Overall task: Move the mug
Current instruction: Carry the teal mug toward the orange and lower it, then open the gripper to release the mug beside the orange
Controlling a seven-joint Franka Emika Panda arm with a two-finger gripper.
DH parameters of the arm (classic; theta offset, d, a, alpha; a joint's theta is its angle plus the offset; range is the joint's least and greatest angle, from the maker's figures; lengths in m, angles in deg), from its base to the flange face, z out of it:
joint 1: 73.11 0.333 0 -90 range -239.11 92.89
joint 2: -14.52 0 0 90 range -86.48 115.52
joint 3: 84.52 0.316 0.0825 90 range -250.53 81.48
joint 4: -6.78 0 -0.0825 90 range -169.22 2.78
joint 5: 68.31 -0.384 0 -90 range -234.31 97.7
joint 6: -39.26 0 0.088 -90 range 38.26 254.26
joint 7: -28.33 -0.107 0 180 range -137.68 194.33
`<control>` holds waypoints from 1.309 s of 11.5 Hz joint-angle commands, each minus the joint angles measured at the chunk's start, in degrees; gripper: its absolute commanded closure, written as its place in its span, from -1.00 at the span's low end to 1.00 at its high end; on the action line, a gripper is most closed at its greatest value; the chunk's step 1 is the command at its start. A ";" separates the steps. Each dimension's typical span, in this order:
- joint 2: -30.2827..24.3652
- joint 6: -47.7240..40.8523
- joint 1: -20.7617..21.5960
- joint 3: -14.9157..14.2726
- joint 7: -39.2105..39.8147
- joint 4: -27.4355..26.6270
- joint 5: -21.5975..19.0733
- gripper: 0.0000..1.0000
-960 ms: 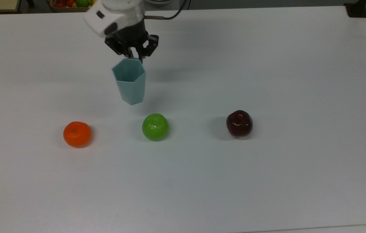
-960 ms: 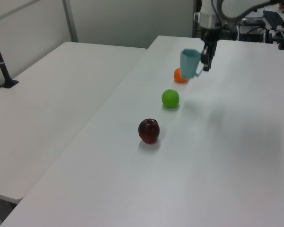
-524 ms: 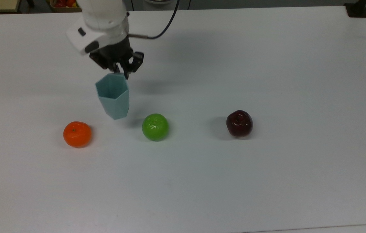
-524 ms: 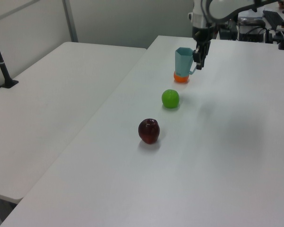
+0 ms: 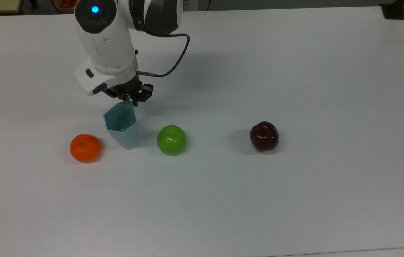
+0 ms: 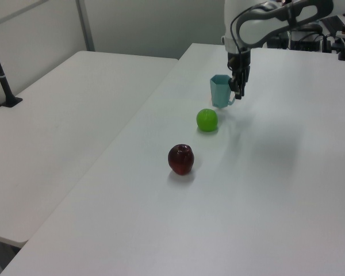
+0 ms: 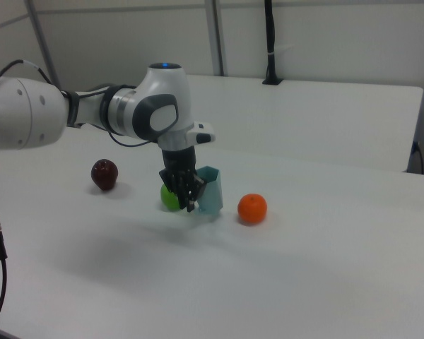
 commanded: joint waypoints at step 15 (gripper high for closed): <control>-9.38 -5.61 0.12 -0.38 -1.44 0.47 0.06 -1.00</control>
